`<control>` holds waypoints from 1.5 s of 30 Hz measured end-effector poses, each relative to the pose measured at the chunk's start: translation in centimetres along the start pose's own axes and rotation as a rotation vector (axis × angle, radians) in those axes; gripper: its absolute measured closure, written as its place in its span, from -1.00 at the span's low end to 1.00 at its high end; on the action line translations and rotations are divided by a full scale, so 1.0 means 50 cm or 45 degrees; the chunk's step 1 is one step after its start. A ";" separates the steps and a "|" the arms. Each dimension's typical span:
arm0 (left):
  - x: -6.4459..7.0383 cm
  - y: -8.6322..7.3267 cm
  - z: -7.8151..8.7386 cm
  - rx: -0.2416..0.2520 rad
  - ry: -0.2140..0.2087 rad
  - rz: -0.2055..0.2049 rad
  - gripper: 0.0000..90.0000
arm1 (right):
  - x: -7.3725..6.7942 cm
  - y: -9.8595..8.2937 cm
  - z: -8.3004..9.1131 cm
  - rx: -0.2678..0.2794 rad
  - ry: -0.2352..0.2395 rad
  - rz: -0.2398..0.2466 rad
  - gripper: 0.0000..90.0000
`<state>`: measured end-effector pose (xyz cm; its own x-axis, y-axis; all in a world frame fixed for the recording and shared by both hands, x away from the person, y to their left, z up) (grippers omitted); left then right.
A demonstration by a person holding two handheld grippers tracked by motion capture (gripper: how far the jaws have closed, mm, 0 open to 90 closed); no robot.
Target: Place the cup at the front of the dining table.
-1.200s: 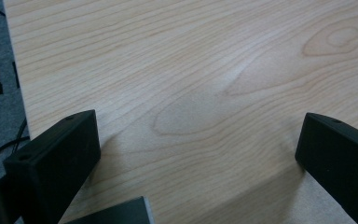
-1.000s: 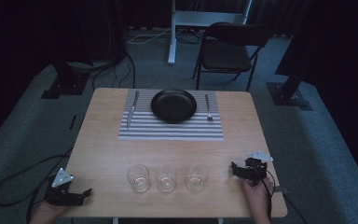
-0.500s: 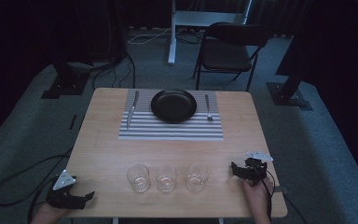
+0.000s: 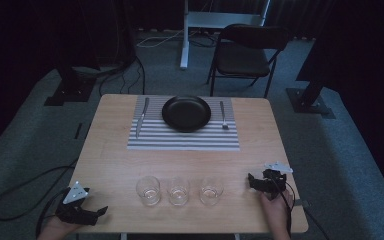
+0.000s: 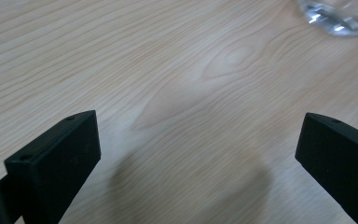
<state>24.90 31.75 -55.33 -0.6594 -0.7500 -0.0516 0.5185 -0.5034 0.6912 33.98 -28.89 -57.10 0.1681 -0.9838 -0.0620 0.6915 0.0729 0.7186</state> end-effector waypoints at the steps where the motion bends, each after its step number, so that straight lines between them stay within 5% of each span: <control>1: 0.003 0.002 -0.002 0.003 -0.012 -0.008 -0.99 | 0.000 0.000 0.000 0.000 0.000 0.001 -0.73; 27: 0.069 0.071 -0.040 0.067 -0.190 -0.112 -0.96 | 0.000 0.000 0.000 0.000 0.000 0.001 -0.74; 45: 0.111 0.105 -0.069 0.064 -0.251 -0.191 -0.96 | 0.000 0.000 0.000 0.000 0.000 0.000 -0.74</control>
<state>25.83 23.47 -54.47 -0.8228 -0.5681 -0.0178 0.3827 -0.5769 0.7216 33.98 -28.89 -57.10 0.1684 -0.9838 -0.0621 0.6914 0.0729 0.7188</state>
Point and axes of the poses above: each handheld gripper's, and its own axes: z roughly backward along the jaws, y roughly out of its top, x roughly to its right, the point moved 3 cm from there along -z, roughly forward along the jaws, and after that the axes turned 4 degrees about -z, right-handed, at the moved point
